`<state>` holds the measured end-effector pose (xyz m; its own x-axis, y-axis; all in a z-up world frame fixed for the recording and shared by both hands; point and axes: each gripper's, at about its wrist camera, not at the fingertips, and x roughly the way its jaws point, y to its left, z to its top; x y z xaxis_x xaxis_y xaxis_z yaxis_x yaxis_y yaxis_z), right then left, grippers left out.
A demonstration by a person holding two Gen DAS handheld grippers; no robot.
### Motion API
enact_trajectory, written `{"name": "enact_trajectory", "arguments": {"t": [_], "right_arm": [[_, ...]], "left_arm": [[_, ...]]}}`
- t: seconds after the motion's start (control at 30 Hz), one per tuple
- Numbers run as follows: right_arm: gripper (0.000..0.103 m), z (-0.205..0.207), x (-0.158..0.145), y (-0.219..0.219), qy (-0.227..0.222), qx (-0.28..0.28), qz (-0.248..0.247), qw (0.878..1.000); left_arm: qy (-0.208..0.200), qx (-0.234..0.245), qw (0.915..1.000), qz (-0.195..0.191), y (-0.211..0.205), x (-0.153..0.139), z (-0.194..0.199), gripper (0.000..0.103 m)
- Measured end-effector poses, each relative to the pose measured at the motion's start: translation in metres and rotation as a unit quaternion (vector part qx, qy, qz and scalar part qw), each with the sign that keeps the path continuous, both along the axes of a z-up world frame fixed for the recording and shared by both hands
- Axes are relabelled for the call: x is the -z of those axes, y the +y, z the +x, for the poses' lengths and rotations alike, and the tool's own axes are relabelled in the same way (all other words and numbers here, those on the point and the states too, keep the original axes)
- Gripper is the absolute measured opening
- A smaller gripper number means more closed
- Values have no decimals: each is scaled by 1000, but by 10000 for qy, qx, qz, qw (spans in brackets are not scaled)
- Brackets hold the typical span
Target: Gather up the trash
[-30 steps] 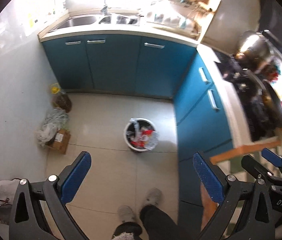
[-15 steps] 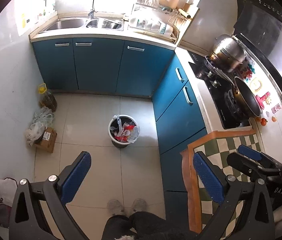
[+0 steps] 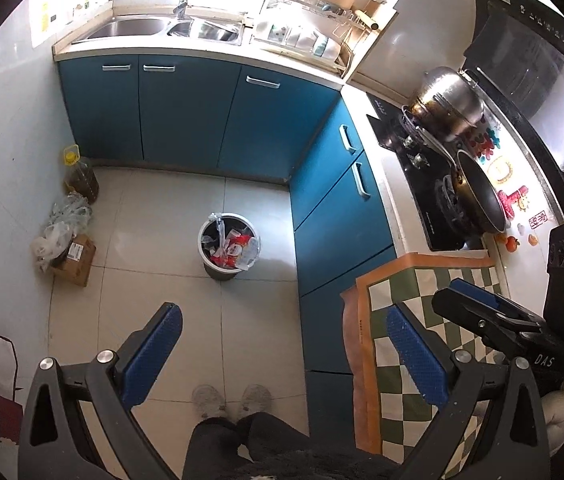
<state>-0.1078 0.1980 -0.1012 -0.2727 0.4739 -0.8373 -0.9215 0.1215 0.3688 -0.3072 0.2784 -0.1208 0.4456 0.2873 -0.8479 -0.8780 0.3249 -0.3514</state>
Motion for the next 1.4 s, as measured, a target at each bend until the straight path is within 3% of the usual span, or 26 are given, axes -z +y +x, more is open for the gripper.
{"name": "enact_trajectory", "arguments": {"t": [1.4], "right_arm": [[103, 28, 16, -18, 91, -190, -259, 9994]], "left_arm": [[182, 281, 9993, -160, -4, 10, 19, 103]]}}
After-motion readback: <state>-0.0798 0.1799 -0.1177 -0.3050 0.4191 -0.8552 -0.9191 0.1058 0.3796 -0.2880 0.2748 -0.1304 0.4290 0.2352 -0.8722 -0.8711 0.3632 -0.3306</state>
